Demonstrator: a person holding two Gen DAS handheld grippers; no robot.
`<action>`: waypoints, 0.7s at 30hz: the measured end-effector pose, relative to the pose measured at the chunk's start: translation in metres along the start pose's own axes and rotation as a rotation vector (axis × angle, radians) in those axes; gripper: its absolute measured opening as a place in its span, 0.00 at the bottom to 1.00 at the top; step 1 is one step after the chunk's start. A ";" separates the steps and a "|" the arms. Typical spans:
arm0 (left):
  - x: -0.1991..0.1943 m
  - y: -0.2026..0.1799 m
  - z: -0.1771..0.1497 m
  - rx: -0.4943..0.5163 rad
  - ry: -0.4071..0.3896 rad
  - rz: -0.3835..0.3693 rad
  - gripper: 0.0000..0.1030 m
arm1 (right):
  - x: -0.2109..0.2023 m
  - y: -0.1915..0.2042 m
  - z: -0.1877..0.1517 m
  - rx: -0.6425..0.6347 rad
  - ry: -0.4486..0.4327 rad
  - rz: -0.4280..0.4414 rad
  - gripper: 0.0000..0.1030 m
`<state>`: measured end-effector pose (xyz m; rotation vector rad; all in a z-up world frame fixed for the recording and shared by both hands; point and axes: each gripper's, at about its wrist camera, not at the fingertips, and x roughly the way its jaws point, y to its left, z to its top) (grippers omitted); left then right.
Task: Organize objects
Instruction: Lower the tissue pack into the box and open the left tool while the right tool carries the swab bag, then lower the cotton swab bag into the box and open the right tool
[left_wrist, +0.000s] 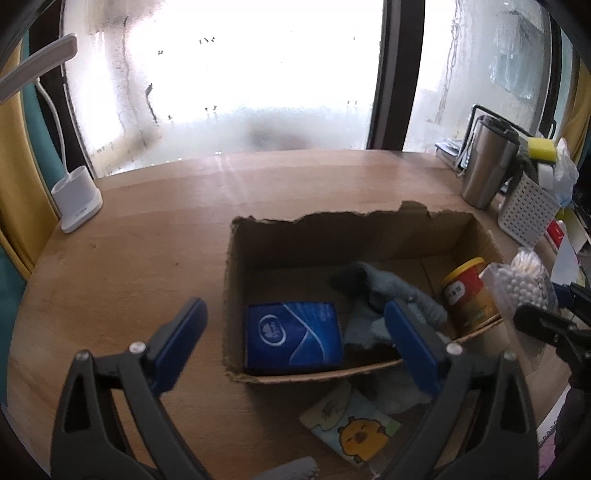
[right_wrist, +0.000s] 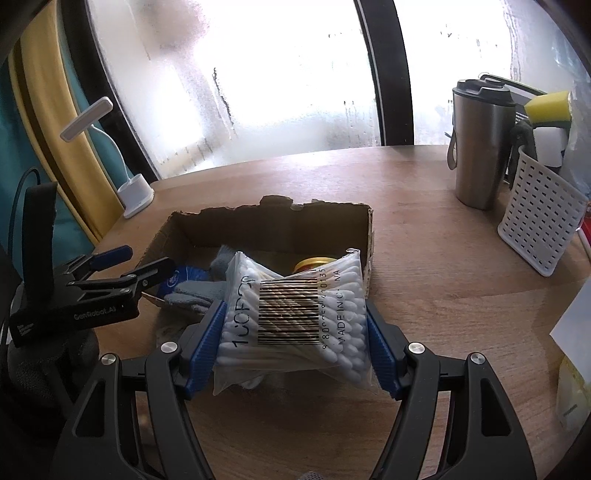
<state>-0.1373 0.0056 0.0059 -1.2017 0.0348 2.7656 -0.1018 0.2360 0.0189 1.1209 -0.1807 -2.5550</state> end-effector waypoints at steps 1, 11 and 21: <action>-0.002 0.002 0.000 -0.004 -0.004 0.001 0.95 | 0.000 0.001 0.000 -0.003 0.000 -0.001 0.72; -0.021 0.033 -0.004 -0.058 -0.044 0.015 0.95 | 0.005 0.024 0.011 -0.046 -0.008 0.010 0.72; -0.023 0.070 -0.012 -0.117 -0.063 0.023 0.95 | 0.017 0.057 0.018 -0.090 0.007 0.006 0.72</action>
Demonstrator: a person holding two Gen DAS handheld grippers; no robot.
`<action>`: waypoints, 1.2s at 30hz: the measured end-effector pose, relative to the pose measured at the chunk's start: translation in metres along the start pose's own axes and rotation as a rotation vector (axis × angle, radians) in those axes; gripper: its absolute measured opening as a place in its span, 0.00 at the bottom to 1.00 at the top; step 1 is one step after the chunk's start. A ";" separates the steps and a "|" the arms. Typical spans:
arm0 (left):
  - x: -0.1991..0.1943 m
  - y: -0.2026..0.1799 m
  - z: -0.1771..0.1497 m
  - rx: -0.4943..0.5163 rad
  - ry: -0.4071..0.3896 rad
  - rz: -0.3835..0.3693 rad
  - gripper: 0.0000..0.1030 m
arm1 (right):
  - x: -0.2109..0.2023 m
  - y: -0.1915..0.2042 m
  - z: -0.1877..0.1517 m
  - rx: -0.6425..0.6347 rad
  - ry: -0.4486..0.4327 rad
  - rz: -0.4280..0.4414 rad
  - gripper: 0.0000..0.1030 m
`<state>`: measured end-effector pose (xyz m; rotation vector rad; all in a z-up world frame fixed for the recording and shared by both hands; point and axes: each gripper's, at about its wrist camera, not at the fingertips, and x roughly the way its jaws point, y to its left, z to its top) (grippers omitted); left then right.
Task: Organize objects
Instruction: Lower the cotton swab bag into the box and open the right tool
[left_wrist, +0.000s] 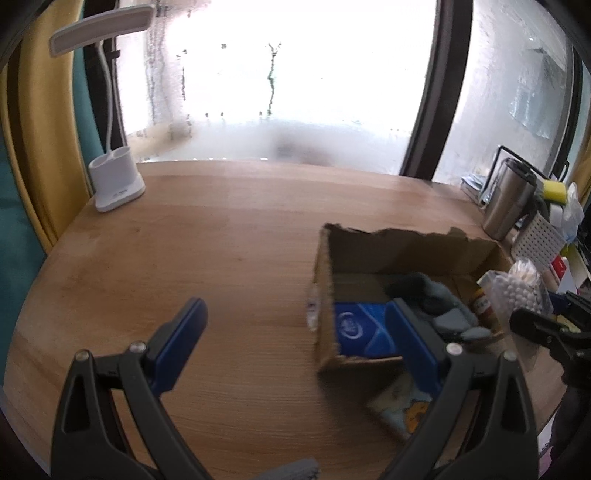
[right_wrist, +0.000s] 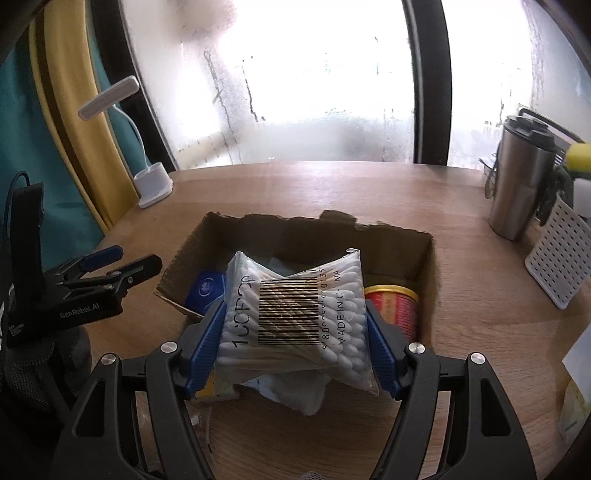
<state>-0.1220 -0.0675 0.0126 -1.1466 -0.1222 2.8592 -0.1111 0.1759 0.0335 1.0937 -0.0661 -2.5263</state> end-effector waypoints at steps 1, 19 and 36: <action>0.001 0.004 -0.001 0.005 -0.003 0.002 0.95 | 0.001 0.003 0.000 -0.001 0.001 -0.002 0.72; 0.019 0.049 -0.004 -0.010 -0.003 0.022 0.95 | 0.040 0.047 0.022 -0.043 0.033 0.000 0.72; 0.051 0.058 0.002 -0.015 0.027 0.012 0.95 | 0.088 0.058 0.045 -0.041 0.096 0.048 0.72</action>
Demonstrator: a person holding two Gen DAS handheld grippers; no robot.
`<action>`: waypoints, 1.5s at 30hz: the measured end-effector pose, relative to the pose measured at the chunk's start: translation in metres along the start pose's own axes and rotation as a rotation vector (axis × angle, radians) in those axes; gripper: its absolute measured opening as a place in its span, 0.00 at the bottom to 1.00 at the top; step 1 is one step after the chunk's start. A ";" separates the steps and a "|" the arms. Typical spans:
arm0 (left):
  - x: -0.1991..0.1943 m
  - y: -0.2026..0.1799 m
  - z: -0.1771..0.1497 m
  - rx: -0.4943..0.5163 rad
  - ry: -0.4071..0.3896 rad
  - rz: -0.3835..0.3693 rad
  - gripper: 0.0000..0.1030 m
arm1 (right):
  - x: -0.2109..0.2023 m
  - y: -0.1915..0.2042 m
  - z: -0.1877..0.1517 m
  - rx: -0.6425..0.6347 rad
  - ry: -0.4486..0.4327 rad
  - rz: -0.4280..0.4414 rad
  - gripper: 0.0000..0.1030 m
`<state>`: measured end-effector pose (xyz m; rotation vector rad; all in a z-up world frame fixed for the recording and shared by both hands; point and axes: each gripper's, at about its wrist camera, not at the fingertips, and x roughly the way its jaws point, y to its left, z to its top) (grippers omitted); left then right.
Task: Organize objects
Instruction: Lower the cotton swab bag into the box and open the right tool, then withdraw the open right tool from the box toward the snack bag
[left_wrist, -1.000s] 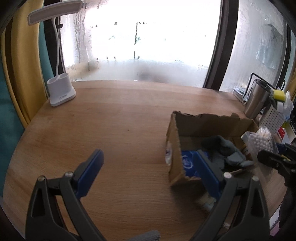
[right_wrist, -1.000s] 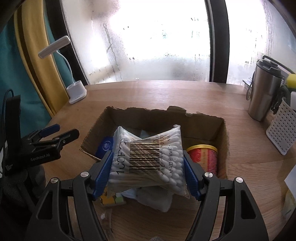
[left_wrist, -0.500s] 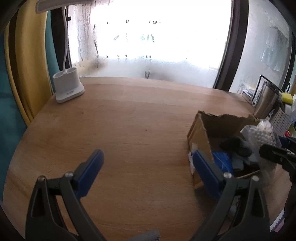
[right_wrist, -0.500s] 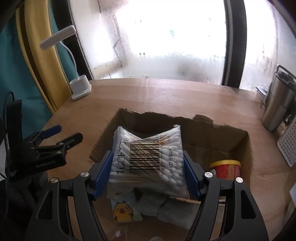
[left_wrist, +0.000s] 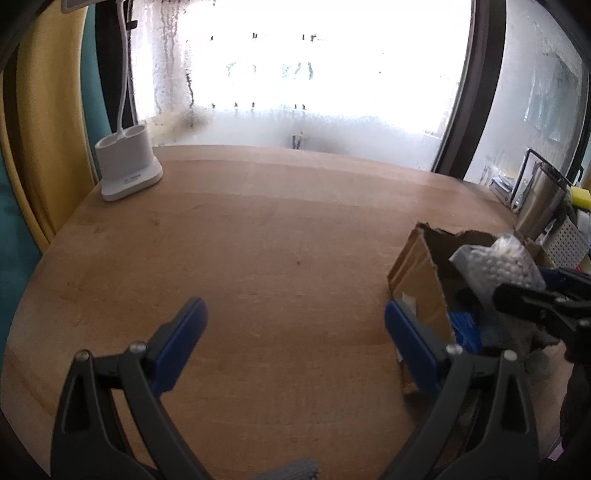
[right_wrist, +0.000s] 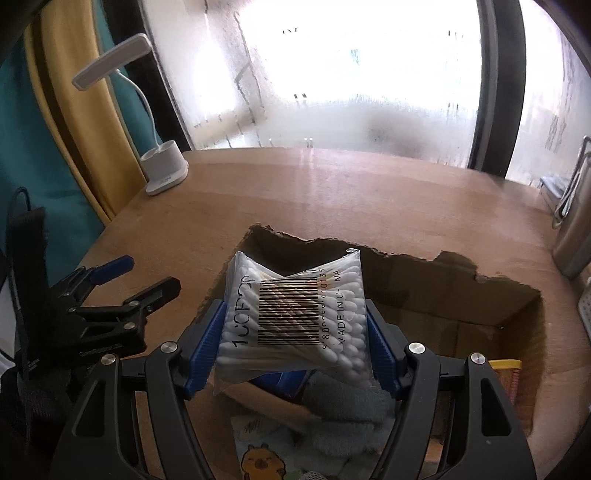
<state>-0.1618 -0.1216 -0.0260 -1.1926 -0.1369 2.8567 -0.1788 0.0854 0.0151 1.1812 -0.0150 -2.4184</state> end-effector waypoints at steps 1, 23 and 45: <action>0.001 -0.001 0.000 0.003 0.002 0.002 0.95 | 0.003 0.000 0.001 0.005 0.005 0.008 0.72; -0.014 0.002 -0.008 -0.003 -0.015 0.008 0.95 | 0.007 -0.002 0.000 0.102 -0.032 0.013 0.86; -0.065 -0.013 -0.039 0.004 -0.041 -0.014 0.95 | -0.060 -0.006 -0.038 0.083 -0.111 -0.032 0.86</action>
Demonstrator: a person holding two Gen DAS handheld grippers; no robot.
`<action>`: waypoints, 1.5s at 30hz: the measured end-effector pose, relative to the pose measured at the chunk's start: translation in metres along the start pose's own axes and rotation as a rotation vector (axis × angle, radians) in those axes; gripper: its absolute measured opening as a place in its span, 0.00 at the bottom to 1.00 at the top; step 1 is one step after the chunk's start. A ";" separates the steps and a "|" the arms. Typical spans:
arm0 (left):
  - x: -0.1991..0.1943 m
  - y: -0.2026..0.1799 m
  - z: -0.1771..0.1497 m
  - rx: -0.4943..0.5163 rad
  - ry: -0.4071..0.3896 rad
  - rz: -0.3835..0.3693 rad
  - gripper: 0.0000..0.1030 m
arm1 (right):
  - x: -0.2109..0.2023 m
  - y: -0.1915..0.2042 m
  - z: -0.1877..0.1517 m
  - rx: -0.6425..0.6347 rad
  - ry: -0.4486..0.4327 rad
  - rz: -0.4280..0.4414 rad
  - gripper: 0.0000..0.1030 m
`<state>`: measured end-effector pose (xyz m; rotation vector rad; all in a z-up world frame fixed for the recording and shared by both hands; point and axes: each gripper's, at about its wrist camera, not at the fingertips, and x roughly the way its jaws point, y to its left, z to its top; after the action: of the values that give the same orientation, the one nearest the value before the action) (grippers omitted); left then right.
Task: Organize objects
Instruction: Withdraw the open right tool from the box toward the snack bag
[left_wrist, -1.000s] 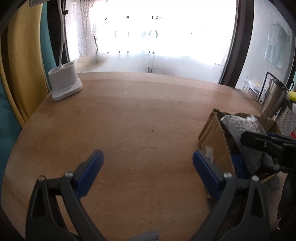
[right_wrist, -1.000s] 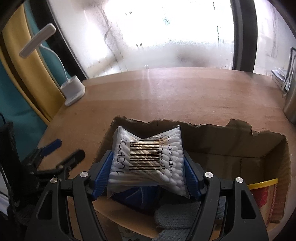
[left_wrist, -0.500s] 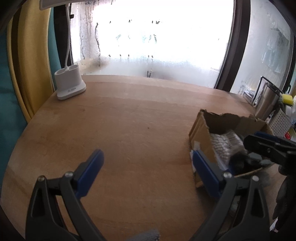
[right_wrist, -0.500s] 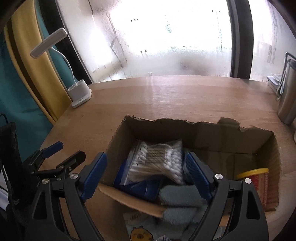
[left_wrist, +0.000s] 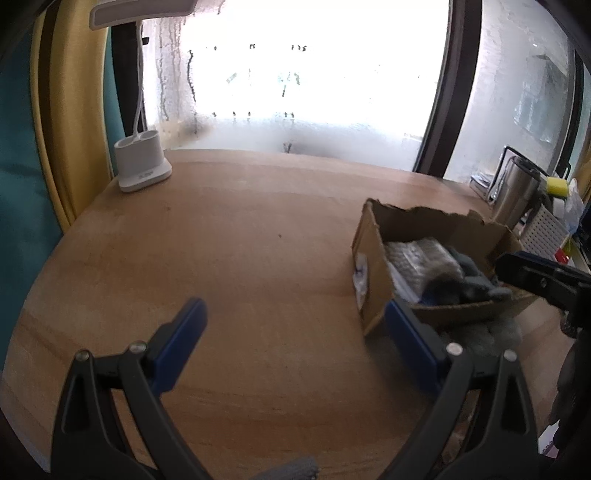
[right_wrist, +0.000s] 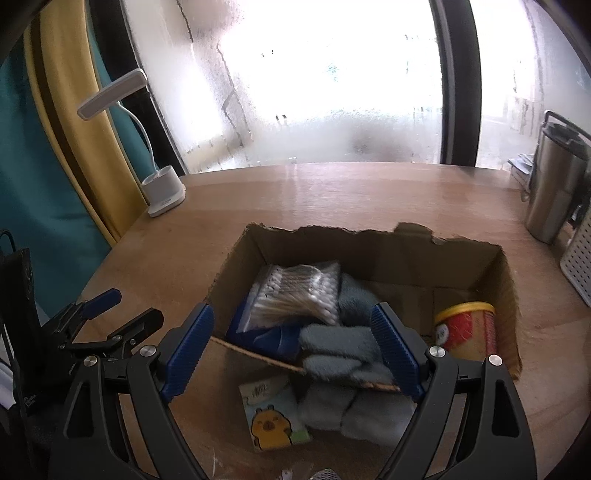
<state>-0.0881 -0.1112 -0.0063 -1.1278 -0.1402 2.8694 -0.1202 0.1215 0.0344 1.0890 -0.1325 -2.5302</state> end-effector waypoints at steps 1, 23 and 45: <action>-0.001 -0.001 -0.002 0.003 0.001 -0.001 0.95 | -0.002 0.000 -0.001 0.002 -0.002 -0.001 0.86; -0.033 -0.026 -0.029 0.031 -0.002 -0.020 0.95 | -0.036 -0.008 -0.047 0.034 -0.013 -0.019 0.86; -0.053 -0.024 -0.046 0.006 0.020 -0.068 0.95 | -0.039 -0.002 -0.080 0.030 0.025 -0.032 0.86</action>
<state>-0.0176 -0.0888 -0.0013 -1.1282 -0.1655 2.7961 -0.0391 0.1427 0.0046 1.1426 -0.1486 -2.5497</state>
